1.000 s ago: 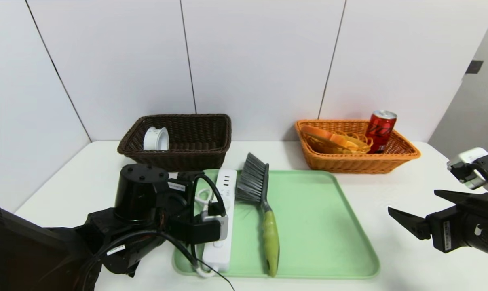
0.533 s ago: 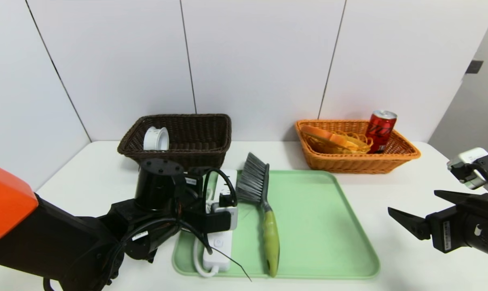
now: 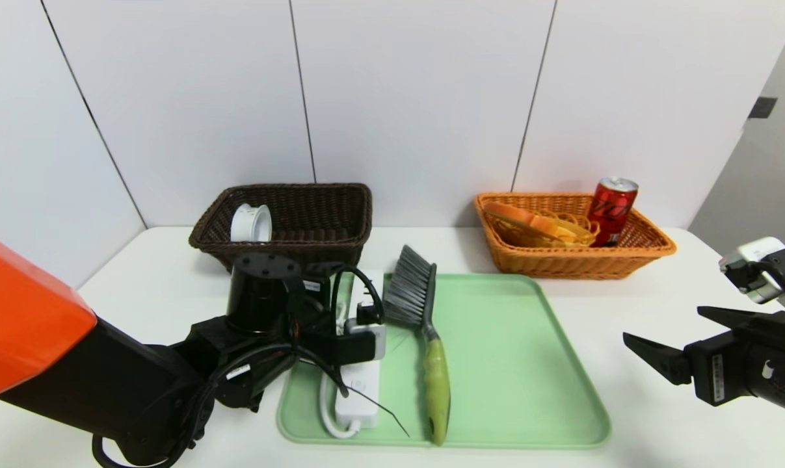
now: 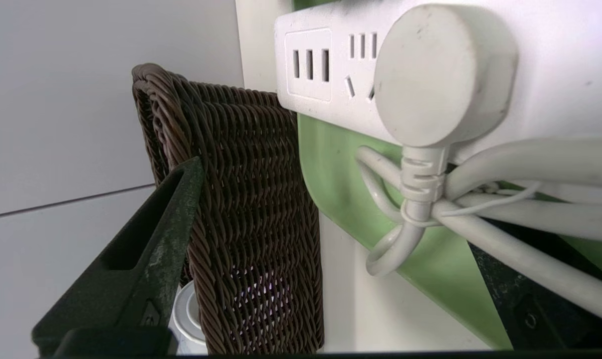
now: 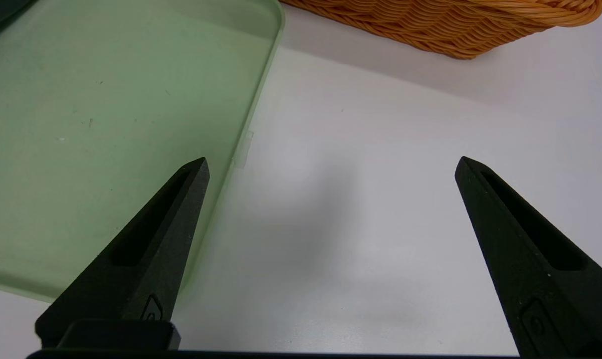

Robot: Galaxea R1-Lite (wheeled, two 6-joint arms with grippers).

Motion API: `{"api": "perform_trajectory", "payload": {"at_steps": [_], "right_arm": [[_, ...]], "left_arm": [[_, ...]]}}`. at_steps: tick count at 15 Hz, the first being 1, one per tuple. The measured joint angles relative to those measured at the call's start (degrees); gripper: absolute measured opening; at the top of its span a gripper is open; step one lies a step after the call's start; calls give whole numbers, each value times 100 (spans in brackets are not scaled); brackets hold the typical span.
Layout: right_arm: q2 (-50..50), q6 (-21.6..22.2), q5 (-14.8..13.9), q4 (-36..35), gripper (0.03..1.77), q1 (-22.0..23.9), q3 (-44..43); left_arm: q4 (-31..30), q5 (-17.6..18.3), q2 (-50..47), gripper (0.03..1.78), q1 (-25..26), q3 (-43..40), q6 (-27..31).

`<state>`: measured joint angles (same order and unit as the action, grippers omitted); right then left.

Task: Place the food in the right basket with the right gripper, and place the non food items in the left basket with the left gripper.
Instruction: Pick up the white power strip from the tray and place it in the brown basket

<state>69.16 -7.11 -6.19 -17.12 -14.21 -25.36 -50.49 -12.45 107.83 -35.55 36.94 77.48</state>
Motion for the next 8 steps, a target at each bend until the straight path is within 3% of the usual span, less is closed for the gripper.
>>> {"api": "perform_trajectory", "payload": {"at_steps": [2,5,8], "right_arm": [[7,-2,0,0,170,0,-5],[11,-9,5,0,170,-9,0],[11,-16,5,2,170,-22,6]], "left_arm": [[-33,13,5,169,88,5,2],[-27,11,6,122,123,-1,16],[-35,10,0,87,127,-1,13]]}}
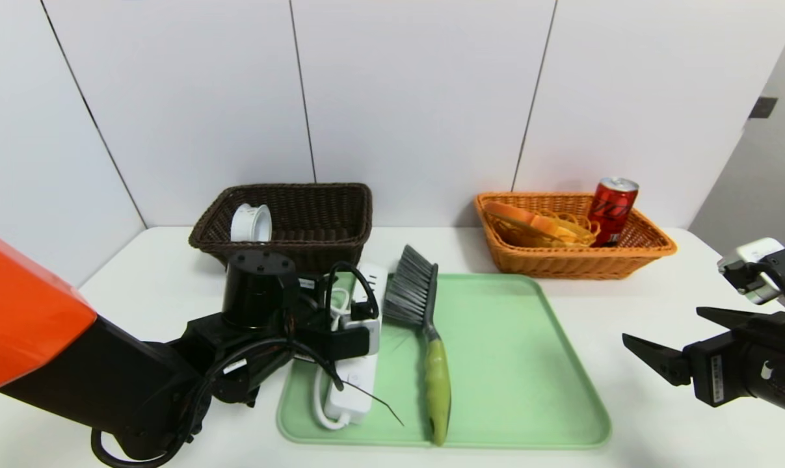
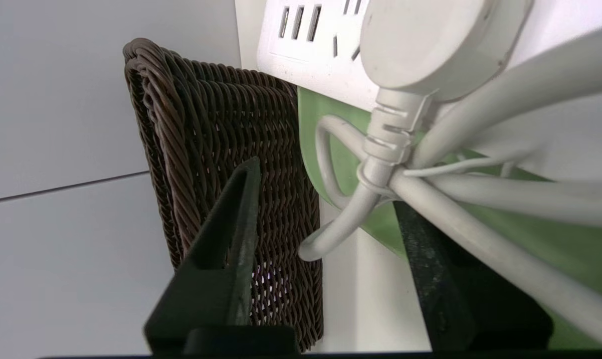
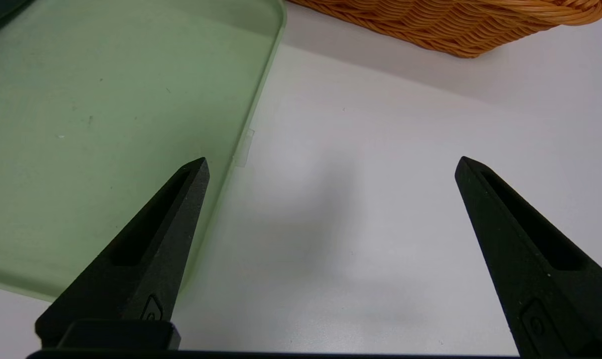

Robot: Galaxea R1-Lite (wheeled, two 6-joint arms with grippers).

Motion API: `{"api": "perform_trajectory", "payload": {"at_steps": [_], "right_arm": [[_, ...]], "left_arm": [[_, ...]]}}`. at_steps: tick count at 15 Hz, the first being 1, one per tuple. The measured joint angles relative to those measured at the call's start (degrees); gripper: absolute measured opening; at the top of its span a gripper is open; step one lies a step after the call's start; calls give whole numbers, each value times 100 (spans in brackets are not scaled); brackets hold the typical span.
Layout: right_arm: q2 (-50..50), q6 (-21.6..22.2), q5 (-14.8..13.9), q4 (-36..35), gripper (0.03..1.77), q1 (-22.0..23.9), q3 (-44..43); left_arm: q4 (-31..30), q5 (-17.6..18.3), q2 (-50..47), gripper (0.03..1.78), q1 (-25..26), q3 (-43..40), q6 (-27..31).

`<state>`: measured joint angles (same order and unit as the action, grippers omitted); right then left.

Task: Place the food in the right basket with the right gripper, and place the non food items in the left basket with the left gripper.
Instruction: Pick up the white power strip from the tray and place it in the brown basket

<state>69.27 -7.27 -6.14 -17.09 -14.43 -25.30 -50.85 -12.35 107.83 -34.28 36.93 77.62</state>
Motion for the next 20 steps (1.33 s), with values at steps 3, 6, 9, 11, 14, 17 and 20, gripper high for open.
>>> {"api": "perform_trajectory", "payload": {"at_steps": [3,6,9,11,14,17,20], "right_arm": [[-2,5,-5,1,170,-11,0],[-4,2,-5,4,170,-15,0],[-4,2,-5,0,170,-22,16],[-2,5,-2,-2,170,-39,20],[27,-4,-5,-2,170,-61,5],[57,-12,-5,-2,170,-91,-15],[72,-12,-7,0,170,-98,-17]], "left_arm": [[5,-7,-16,9,0,-10,-2],[-4,17,-20,9,0,-16,-28],[-4,34,-55,9,0,-10,-88],[-4,52,-80,9,-6,9,-238],[-44,318,-99,9,-59,11,-614],[-45,929,-61,9,-144,-41,-1073],[-301,1193,52,9,-245,-38,-1423]]}}
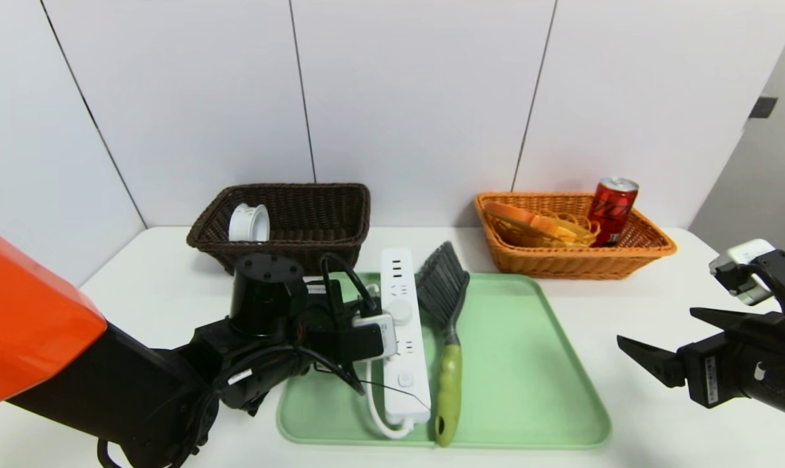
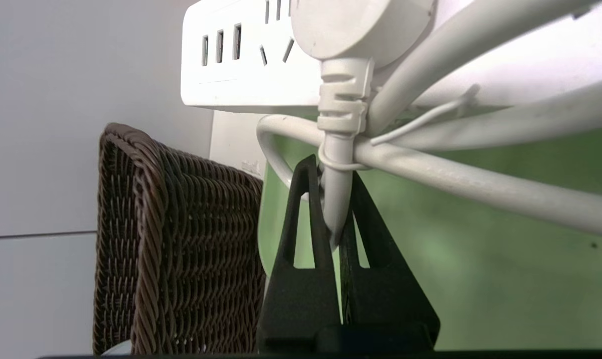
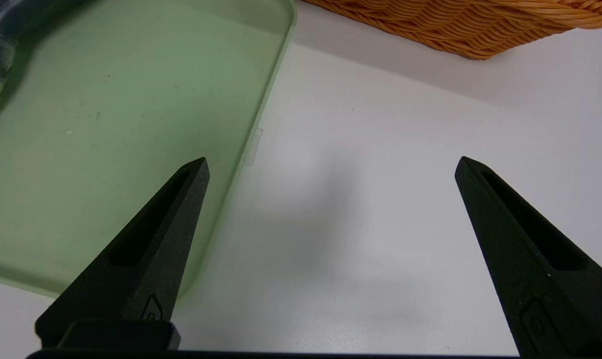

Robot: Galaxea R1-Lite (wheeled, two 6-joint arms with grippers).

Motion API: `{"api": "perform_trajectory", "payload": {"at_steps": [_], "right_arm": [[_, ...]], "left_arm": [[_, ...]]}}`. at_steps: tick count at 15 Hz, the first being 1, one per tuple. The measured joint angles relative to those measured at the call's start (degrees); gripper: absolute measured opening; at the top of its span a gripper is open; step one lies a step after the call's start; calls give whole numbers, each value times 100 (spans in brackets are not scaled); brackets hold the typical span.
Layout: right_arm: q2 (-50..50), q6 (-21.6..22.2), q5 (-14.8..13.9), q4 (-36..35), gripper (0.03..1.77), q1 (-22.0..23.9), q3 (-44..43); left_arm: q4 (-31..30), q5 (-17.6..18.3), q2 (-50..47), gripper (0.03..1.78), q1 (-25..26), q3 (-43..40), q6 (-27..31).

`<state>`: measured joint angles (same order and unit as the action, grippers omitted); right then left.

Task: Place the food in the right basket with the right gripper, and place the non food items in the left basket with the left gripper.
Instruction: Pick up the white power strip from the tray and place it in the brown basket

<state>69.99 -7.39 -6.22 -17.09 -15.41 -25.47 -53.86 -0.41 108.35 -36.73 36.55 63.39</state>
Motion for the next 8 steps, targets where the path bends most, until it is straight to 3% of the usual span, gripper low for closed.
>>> {"api": "perform_trajectory", "payload": {"at_steps": [3,8], "right_arm": [[29,-2,2,-2,170,-11,-39],[77,0,5,-2,170,-21,-57]], "left_arm": [[-218,462,89,9,-20,22,-140],[-496,440,-174,9,-10,226,-822]]}}
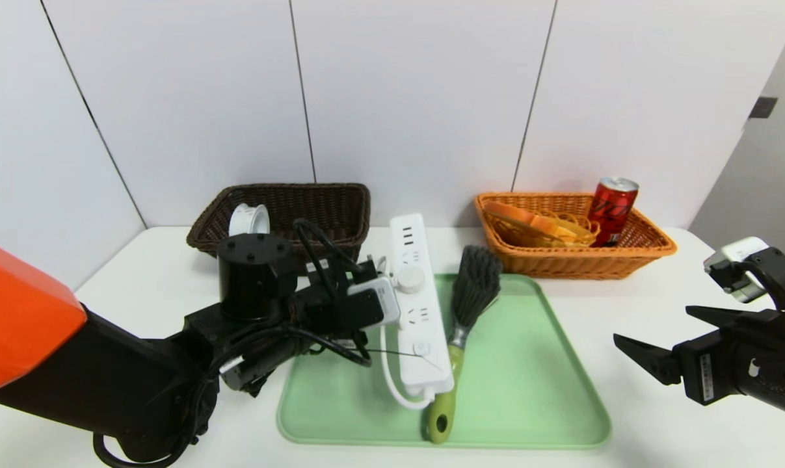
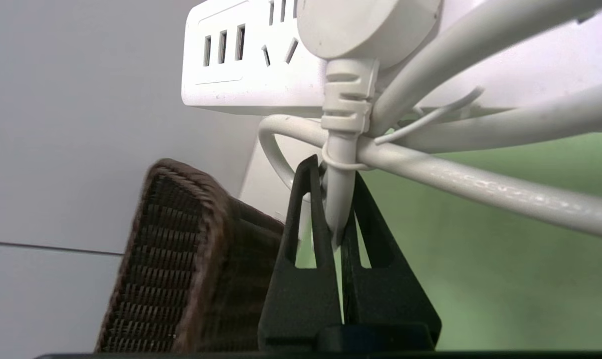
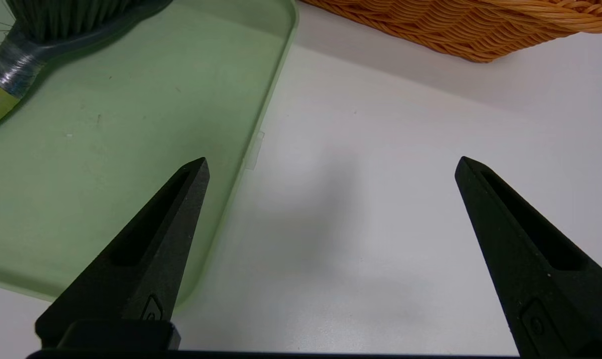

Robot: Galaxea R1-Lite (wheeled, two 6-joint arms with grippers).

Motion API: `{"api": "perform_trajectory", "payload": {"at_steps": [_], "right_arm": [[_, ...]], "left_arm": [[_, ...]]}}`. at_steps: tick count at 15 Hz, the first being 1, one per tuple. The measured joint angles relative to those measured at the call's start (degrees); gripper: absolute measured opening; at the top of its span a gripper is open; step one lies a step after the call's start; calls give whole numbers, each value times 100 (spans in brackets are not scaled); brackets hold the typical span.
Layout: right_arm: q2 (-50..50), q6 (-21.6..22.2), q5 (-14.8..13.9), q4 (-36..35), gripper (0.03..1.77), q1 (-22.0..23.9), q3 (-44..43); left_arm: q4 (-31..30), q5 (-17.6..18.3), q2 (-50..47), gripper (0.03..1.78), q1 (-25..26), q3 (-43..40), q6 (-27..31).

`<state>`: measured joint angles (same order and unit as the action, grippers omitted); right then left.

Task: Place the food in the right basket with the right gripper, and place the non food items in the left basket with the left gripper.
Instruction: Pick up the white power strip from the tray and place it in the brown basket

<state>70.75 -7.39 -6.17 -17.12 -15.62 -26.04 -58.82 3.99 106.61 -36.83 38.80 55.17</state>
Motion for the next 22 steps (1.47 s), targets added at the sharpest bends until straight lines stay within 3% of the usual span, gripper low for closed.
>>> {"api": "perform_trajectory", "payload": {"at_steps": [4,7,9,11,14,15,18,22], "right_arm": [[33,-18,-2,0,170,-6,9],[46,-33,-5,0,170,-6,33],[46,-38,-2,2,170,-6,38],[41,-38,-5,2,170,-4,44],[24,-38,-5,0,170,0,49],[22,-40,-5,-2,170,0,57],[27,-57,-2,-7,170,-4,57],[35,-63,-5,-18,170,-4,11]], "left_arm": [[205,-399,-302,9,-35,811,-694],[894,-1084,-536,9,-289,1651,-1491],[1563,-1785,-655,9,-391,2369,-2138],[2448,-2740,-700,9,-379,3110,-2907],[4088,-4040,-689,9,126,3834,-4261],[4524,-4208,-672,9,422,3931,-4581],[5210,-4252,-506,9,1120,4041,-5237],[5237,-4208,-233,9,1371,4063,-5421]]}}
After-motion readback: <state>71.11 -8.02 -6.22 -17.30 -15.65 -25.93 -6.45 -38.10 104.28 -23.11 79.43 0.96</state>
